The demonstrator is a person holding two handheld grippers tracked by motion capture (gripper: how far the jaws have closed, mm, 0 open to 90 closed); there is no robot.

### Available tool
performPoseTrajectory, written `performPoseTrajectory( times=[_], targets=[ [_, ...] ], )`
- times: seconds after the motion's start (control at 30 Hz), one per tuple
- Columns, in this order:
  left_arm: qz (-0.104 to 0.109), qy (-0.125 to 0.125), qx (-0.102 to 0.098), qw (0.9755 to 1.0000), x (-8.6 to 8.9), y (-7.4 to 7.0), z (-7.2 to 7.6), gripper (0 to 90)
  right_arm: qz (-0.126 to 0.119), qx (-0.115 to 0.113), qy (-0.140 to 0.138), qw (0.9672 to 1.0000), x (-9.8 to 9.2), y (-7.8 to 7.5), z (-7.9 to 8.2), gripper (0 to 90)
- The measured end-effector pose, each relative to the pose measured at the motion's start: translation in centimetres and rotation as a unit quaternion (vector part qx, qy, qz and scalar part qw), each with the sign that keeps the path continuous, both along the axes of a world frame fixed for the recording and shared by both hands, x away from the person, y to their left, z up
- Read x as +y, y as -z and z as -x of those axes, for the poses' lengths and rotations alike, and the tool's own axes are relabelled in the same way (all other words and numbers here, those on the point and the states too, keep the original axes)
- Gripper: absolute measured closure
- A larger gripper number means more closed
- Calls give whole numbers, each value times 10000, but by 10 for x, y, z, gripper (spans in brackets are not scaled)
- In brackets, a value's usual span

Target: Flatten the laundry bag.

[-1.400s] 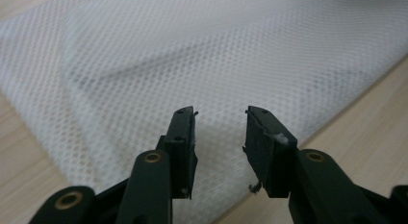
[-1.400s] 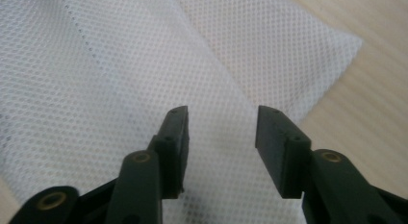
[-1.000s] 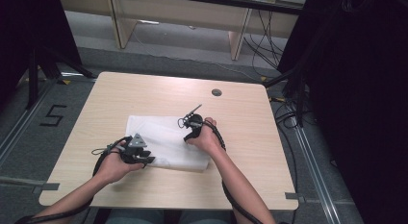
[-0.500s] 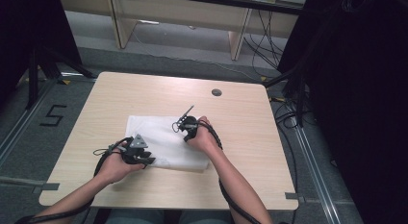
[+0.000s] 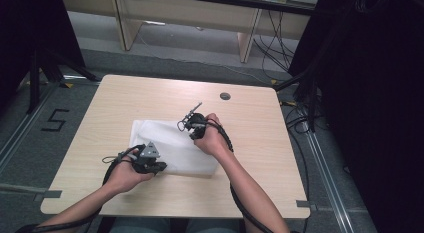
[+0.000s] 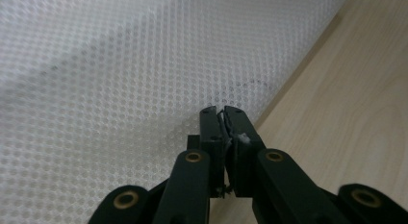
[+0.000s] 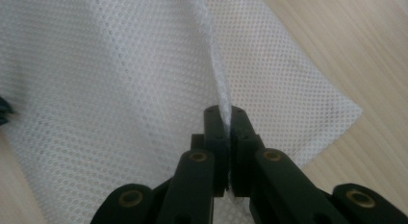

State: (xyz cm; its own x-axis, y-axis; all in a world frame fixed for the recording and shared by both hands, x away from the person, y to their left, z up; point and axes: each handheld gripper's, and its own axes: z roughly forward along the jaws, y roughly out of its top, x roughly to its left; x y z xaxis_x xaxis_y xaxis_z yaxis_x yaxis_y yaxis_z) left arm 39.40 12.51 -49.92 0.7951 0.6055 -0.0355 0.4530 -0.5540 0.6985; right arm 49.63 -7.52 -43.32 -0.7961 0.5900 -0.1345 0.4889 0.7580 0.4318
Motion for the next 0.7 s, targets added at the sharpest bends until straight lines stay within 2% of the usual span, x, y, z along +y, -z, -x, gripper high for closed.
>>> performPoseTrajectory(
  times=[0.13, 0.17, 0.2, 0.23, 0.27, 0.3, 0.33, 0.37, 0.43, 0.47, 0.53, 0.57, 0.63, 0.7],
  targets=[
    [0, -82, 167, 9998, -1, 1, -6, 874, -123, -53, -28, 9999, -1, -9, 7, 893],
    [-96, -45, 107, 9999, 0, 1, -8, 875, -144, -19, 1, 9999, -1, -11, 9, 893],
    [-43, -108, 204, 9997, -1, 2, -8, 874, -180, -44, -8, 9998, -1, -14, 11, 893],
    [-104, -99, 142, 9998, -1, 2, -10, 873, -205, -126, -107, 9997, -2, -16, 11, 892],
    [-88, -136, 166, 9997, -1, 3, -11, 871, -298, -70, -59, 9995, -3, -22, 15, 892],
    [-64, -187, 206, 9996, -2, 3, -11, 871, -298, -70, -59, 9995, -3, -22, 15, 892],
    [-106, -107, 194, 9997, -1, 2, -13, 870, -315, -117, -59, 9994, -3, -24, 16, 892],
    [-63, -195, 209, 9996, -2, 3, -15, 869, -322, -97, -54, 9994, -3, -27, 18, 892],
    [-100, -145, 199, 9996, -2, 3, -18, 868, -319, -182, -109, 9993, -2, -30, 19, 892],
    [-59, -211, 187, 9996, -3, 3, -20, 867, -338, -168, -99, 9992, -1, -32, 21, 891],
    [-32, -244, 175, 9995, -3, 3, -22, 862, -261, -347, -237, 9988, -2, -35, 22, 890],
    [-9, -264, 186, 9995, -3, 3, -22, 855, -379, -317, -190, 9986, 1, -38, 25, 890],
    [7, -294, 174, 9994, -3, 1, -20, 852, -424, -309, -159, 9985, 1, -39, 27, 889],
    [-54, -202, 180, 9996, -5, -3, -14, 860, -367, -411, -229, 9982, 1, -41, 27, 889]
  ],
)
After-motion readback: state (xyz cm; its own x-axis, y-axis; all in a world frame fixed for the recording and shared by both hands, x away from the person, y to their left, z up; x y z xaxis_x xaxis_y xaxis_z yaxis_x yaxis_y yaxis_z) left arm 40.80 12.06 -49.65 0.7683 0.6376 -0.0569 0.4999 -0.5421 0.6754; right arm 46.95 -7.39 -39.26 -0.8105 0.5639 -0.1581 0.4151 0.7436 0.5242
